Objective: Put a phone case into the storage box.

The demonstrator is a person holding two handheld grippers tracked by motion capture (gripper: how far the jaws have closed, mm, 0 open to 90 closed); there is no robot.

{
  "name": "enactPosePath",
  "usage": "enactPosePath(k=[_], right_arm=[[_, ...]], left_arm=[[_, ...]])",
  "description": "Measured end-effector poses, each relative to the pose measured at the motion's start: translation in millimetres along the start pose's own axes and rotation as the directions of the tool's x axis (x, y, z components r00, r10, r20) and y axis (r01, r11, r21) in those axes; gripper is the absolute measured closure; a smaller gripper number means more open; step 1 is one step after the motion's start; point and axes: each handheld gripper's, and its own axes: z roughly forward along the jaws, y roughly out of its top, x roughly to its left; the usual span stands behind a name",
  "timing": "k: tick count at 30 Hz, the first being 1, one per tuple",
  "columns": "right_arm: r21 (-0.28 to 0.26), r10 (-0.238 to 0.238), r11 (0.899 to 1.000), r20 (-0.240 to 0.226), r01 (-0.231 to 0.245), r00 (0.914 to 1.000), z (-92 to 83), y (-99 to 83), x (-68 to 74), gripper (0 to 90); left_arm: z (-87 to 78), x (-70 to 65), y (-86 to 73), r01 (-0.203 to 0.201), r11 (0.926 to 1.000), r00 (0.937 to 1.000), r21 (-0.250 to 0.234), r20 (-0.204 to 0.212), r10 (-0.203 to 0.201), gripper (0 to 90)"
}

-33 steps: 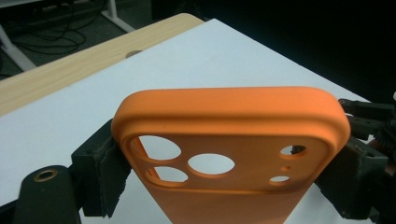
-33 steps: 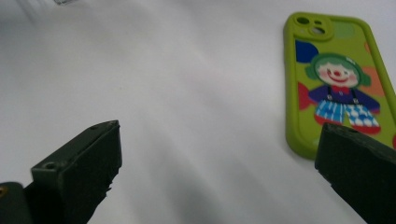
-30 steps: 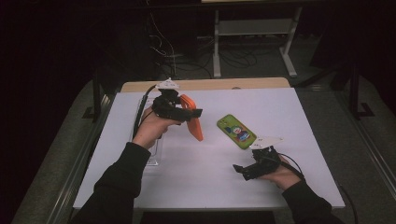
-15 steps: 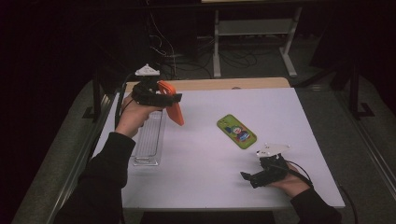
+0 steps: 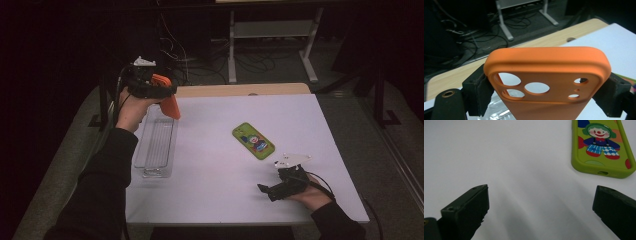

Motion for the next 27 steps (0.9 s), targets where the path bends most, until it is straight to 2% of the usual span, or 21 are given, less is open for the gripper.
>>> enactPosePath(k=[3,6,9,13,19,24,27], right_arm=[[-0.003,-0.002,1.0,-0.001,0.002,1.0,-0.3,0.1,-0.2,0.0],[0.001,0.006,1.0,0.0,-0.006,1.0,0.0,-0.1,-0.2,0.0],[-0.002,0.002,1.0,0.0,-0.002,1.0,0.0,-0.1,-0.8,0.0],[-0.006,-0.002,1.0,-0.001,0.002,1.0,-0.5,0.1,-1.4,0.0],[-0.009,-0.006,1.0,-0.004,0.006,1.0,-0.5,0.4,-1.0,0.0],[-0.011,-0.01,1.0,-0.004,0.01,0.9999,-1.1,0.6,-1.0,0.0],[-0.011,-0.007,1.0,-0.006,0.007,1.0,-1.3,0.7,-0.9,0.0]], left_arm=[[6.6,3.3,-0.9,0.015,0.9999,0.9991,0.004,-0.041,-0.015,14.4],[14.3,8.2,-2.3,0.032,0.9991,0.9949,0.029,-0.097,-0.029,14.5],[21.5,12.7,-3.7,0.053,0.9979,0.9851,0.037,-0.166,-0.047,14.4],[30.1,14.9,-5.6,0.081,0.9958,0.9773,0.043,-0.199,-0.071,14.3],[43.0,15.4,-10.9,0.086,0.993,0.9678,0.081,-0.243,-0.064,14.2],[55.3,18.4,-19.6,0.108,0.9897,0.9638,0.094,-0.254,-0.081,14.0],[61.9,20.7,-24.3,0.102,0.9894,0.962,0.103,-0.263,-0.071,14.0]])
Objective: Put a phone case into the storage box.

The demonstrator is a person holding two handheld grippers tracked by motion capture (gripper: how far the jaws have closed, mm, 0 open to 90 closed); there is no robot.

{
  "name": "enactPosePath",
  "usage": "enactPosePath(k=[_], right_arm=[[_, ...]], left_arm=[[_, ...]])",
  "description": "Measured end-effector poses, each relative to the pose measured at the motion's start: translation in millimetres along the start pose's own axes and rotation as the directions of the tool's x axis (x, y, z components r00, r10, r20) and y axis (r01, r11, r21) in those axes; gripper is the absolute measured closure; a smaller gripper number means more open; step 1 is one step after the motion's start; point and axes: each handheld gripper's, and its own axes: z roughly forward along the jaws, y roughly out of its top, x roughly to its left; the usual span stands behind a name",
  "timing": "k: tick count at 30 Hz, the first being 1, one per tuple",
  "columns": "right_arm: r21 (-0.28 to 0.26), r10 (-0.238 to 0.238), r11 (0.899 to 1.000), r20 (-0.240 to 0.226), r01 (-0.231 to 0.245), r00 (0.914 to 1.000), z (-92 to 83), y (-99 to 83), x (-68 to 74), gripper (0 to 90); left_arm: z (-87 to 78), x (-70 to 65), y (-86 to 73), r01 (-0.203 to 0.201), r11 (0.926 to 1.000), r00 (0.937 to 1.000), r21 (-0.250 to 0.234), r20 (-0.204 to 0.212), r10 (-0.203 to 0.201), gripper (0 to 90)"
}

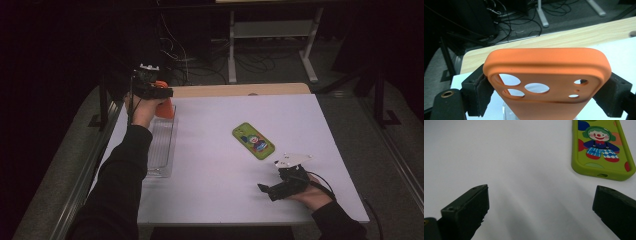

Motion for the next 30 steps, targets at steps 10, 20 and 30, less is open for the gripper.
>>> enactPosePath(k=[10,20,30], right_arm=[[-0.002,-0.002,1.0,-0.003,0.002,1.0,0.2,0.2,-0.2,0.0],[-0.003,-0.004,1.0,-0.004,0.004,1.0,-0.1,0.3,-0.2,0.0],[-0.003,-0.007,1.0,-0.004,0.007,1.0,-0.1,0.5,-0.2,0.0]], left_arm=[[16.0,4.3,-7.2,0.007,0.9995,0.9998,0.032,-0.02,-0.006,13.7],[26.8,2.8,-11.7,0.014,0.9976,0.9993,0.068,-0.035,-0.012,13.5],[34.5,0.1,-13.5,0.022,0.9974,0.9988,0.069,-0.044,-0.019,13.1]])
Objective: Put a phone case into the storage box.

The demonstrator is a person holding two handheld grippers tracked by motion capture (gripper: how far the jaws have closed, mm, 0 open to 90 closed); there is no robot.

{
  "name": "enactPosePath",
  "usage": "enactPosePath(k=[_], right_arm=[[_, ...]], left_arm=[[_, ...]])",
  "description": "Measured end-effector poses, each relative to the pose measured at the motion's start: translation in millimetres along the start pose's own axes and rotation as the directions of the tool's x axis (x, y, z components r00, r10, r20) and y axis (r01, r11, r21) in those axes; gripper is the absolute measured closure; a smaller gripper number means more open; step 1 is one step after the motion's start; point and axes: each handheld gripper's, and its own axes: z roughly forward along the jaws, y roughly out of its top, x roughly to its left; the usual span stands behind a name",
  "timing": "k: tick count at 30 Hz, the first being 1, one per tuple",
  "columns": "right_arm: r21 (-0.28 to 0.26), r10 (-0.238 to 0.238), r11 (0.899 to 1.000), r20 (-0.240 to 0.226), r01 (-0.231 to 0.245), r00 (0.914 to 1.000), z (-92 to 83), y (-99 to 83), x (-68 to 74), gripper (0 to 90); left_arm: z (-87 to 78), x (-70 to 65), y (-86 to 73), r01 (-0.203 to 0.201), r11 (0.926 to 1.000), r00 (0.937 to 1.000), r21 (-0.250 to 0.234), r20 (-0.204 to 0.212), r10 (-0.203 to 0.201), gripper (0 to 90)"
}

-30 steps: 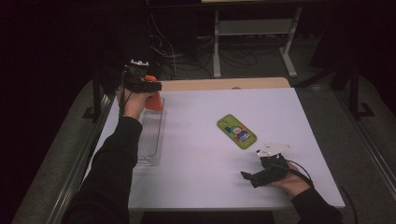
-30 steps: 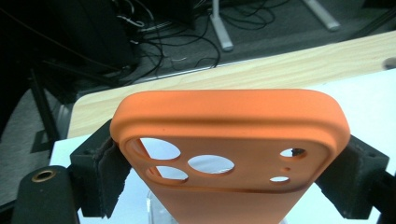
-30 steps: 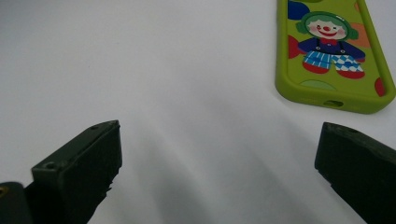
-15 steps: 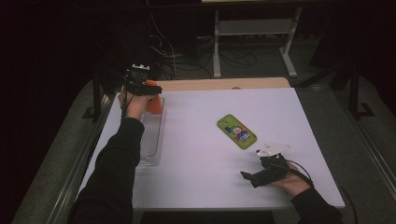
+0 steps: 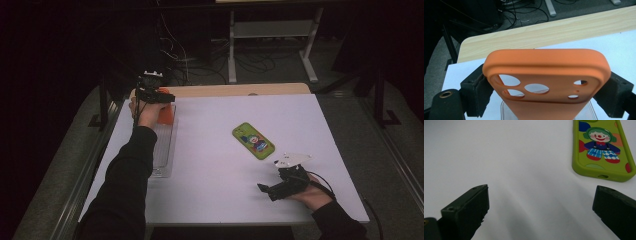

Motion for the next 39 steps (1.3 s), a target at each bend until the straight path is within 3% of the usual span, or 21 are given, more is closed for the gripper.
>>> enactPosePath(k=[9,15,19,27,31,35,37,39], right_arm=[[0.003,-0.009,1.0,-0.003,0.009,1.0,0.7,0.0,-0.3,0.0],[0.002,-0.008,1.0,-0.003,0.008,1.0,0.9,0.1,-0.1,0.0],[0.001,-0.01,1.0,-0.003,0.01,0.9999,1.2,0.2,-0.3,0.0],[0.002,-0.01,1.0,-0.003,0.01,0.9999,1.5,0.2,0.5,0.0],[0.006,-0.015,1.0,0.002,0.015,0.9999,1.3,1.0,0.6,0.0],[0.004,-0.003,1.0,-0.002,0.003,1.0,1.9,2.2,2.4,0.0],[0.008,-0.003,1.0,-0.001,0.003,1.0,2.6,2.5,2.7,0.0],[0.006,-0.005,1.0,-0.003,0.005,1.0,3.4,3.0,2.2,0.0]], left_arm=[[5.0,-1.0,-0.2,0.003,0.9998,1.0,-0.017,-0.001,-0.003,11.5],[6.6,1.9,-0.8,0.034,0.9993,0.9993,-0.018,0.015,-0.033,5.8],[4.3,5.2,-0.5,0.03,0.9993,0.9995,-0.022,0.008,-0.03,2.4],[-11.0,10.4,1.2,0.037,0.9979,0.9986,-0.052,0.039,-0.035,1.6],[-26.6,13.5,0.5,0.028,0.9973,0.9975,-0.068,0.067,-0.024,1.6],[-45.8,14.8,-2.3,-0.006,0.9973,0.993,-0.073,0.117,0.015,1.6],[-54.5,14.5,-4.0,-0.003,0.9965,0.9881,-0.084,0.153,0.016,1.6],[-65.5,13.4,-6.4,-0.024,0.9949,0.98,-0.098,0.194,0.043,1.6]])
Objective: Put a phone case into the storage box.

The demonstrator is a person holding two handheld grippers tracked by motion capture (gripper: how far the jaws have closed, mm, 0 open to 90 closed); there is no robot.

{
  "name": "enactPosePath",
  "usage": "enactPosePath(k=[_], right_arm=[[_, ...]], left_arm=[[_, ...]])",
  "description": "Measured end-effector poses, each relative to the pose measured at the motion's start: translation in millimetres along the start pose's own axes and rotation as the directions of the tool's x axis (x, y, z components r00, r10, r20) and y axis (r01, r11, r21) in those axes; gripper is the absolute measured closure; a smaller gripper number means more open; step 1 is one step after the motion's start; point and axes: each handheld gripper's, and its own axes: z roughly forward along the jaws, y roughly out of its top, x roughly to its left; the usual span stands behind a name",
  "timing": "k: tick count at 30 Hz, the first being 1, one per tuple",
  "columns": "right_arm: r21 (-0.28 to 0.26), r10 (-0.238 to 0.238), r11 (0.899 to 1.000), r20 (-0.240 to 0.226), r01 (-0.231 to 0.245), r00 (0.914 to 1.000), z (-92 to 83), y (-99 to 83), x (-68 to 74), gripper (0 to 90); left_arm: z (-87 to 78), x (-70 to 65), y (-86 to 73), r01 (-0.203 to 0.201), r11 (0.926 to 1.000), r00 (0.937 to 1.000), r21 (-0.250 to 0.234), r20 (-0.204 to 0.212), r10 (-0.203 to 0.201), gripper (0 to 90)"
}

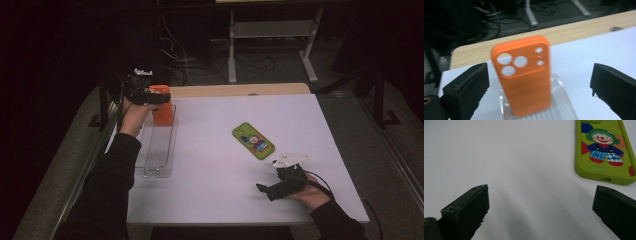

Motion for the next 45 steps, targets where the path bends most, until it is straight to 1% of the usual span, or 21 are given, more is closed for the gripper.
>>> enactPosePath(k=[2,4,8,9,12,15,21,22,27,30,31,32,33,34,35,37,39,40,42,44,45], right_arm=[[-0.002,-0.001,1.0,-0.003,0.001,1.0,0.4,0.3,-0.4,0.0],[0.0,-0.001,1.0,-0.004,0.001,1.0,0.3,0.1,-0.1,0.0],[-0.001,-0.005,1.0,0.002,0.005,1.0,0.0,-0.2,0.1,0.0],[-0.001,-0.007,1.0,0.003,0.007,1.0,-0.1,-0.3,0.0,0.0],[-0.003,-0.004,1.0,0.006,0.004,1.0,-0.2,-0.1,-0.2,0.0],[-0.006,0.0,1.0,0.007,0.001,1.0,0.2,0.1,-0.4,0.0],[-0.016,0.01,1.0,0.001,-0.01,0.9999,-1.0,0.6,-0.7,0.0],[-0.021,-0.003,1.0,0.001,0.003,1.0,-0.8,0.8,-1.9,0.0],[-0.023,-0.012,1.0,-0.005,0.012,0.9999,1.0,3.0,-1.1,0.0],[-0.011,0.005,1.0,-0.009,-0.006,0.9999,0.6,1.9,0.3,0.0],[-0.01,0.002,1.0,-0.009,-0.002,1.0,-0.2,1.7,0.2,0.0],[-0.014,-0.009,1.0,-0.006,0.009,0.9999,-1.0,1.3,-0.3,0.0],[-0.014,-0.01,1.0,-0.006,0.01,0.9999,-1.9,1.2,-0.5,0.0],[-0.019,-0.008,1.0,-0.006,0.007,1.0,-2.6,1.0,-0.4,0.0],[-0.022,-0.001,1.0,-0.004,0.001,1.0,-3.1,0.7,0.2,0.0],[-0.023,-0.005,1.0,0.0,0.005,1.0,-4.1,0.7,0.6,0.0],[-0.026,0.005,1.0,-0.001,-0.005,1.0,-4.4,1.3,2.5,0.0],[-0.026,-0.006,1.0,-0.003,0.006,1.0,-4.2,0.8,3.0,0.0],[-0.01,-0.018,1.0,-0.002,0.018,0.9998,-4.3,-0.6,3.9,0.0],[-0.014,-0.017,1.0,-0.003,0.017,0.9998,-4.8,-0.9,3.1,0.0],[-0.016,-0.006,1.0,-0.002,0.006,1.0,-5.6,-0.7,3.3,0.0]], left_arm=[[-7.9,-4.7,-2.4,-0.019,0.9998,0.9983,-0.007,0.055,0.019,1.6],[-14.6,-11.1,-5.5,-0.045,0.999,0.993,-0.005,0.109,0.045,1.7],[-23.7,-24.5,-12.3,-0.07,0.9975,0.9786,-0.012,0.193,0.071,1.7],[-26.3,-30.3,-15.1,-0.081,0.9967,0.9725,-0.012,0.218,0.082,1.7],[-30.1,-41.6,-21.0,-0.101,0.9947,0.9606,-0.02,0.258,0.103,1.7],[-32.4,-53.6,-27.8,-0.13,0.9912,0.9478,-0.025,0.29,0.132,1.7],[-34.1,-77.7,-43.3,-0.146,0.989,0.9257,-0.026,0.349,0.146,1.7],[-34.4,-81.8,-45.8,-0.149,0.9885,0.9216,-0.025,0.359,0.148,1.7],[-35.0,-101.1,-56.5,-0.182,0.9829,0.8959,-0.032,0.407,0.179,1.7],[-34.2,-110.9,-62.4,-0.191,0.9807,0.8787,-0.043,0.438,0.19,1.7],[-34.2,-114.7,-64.9,-0.208,0.9769,0.8708,-0.048,0.446,0.207,1.7],[-34.3,-117.8,-66.6,-0.204,0.9778,0.8682,-0.049,0.452,0.204,1.7],[-34.8,-120.7,-68.6,-0.216,0.975,0.8613,-0.054,0.46,0.216,1.7],[-35.6,-124.7,-71.3,-0.212,0.9757,0.8575,-0.056,0.468,0.213,1.7],[-36.3,-127.5,-73.7,-0.23,0.9714,0.8523,-0.057,0.47,0.23,1.7],[-36.8,-134.9,-80.4,-0.243,0.9676,0.8479,-0.069,0.469,0.246,1.7],[-35.7,-141.0,-89.8,-0.261,0.9633,0.8346,-0.065,0.486,0.259,1.7],[-35.2,-143.9,-94.4,-0.254,0.9653,0.8341,-0.062,0.491,0.251,1.7],[-34.7,-146.1,-101.8,-0.269,0.961,0.8294,-0.066,0.492,0.265,1.7],[-33.8,-147.5,-110.9,-0.265,0.9622,0.8264,-0.062,0.5,0.26,1.7],[-34.2,-146.7,-112.5,-0.288,0.9562,0.8226,-0.052,0.498,0.275,1.7]])
